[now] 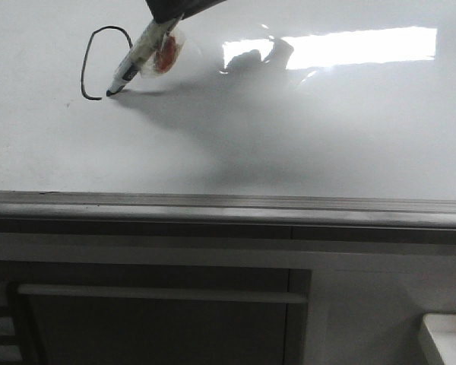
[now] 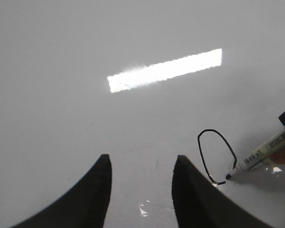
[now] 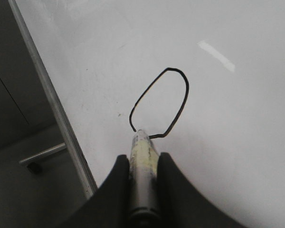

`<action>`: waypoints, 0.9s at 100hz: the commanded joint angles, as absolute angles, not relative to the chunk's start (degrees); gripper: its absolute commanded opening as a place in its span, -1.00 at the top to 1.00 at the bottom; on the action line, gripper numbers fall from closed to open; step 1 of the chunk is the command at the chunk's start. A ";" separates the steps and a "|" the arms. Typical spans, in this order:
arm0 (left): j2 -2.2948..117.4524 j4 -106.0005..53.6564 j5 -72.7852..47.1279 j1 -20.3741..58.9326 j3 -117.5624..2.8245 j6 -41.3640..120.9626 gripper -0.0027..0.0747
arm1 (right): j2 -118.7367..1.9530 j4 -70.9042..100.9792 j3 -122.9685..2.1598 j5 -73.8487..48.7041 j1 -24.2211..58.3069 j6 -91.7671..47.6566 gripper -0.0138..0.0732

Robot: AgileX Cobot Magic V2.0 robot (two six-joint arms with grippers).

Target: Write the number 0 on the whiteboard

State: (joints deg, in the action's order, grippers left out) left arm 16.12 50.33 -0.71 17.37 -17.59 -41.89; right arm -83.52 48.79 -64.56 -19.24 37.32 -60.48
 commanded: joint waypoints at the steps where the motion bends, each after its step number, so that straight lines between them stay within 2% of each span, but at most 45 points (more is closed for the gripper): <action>1: 16.89 50.03 2.12 17.28 -19.57 -42.58 0.23 | -82.90 48.85 -67.57 -16.52 37.05 -60.91 0.80; 32: 16.89 50.72 2.98 17.28 -19.57 -42.58 0.23 | -83.57 48.85 -68.92 -18.52 37.18 -61.02 0.80; 47: 16.89 52.26 14.85 17.28 -19.57 -42.58 0.23 | -78.60 48.73 -68.92 -20.59 38.49 -63.61 0.80; 72: 22.67 55.98 25.84 17.28 -18.81 -43.29 0.23 | -73.18 43.43 -68.41 -37.97 38.49 -62.08 0.80; 90: 32.54 72.20 36.91 17.39 -18.81 -49.76 0.23 | -72.82 36.80 -67.13 -38.35 38.49 -56.82 0.80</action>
State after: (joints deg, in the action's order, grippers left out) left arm 27.53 65.86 29.64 17.33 -17.38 -46.52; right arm -74.74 37.71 -65.93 -39.76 38.61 -58.49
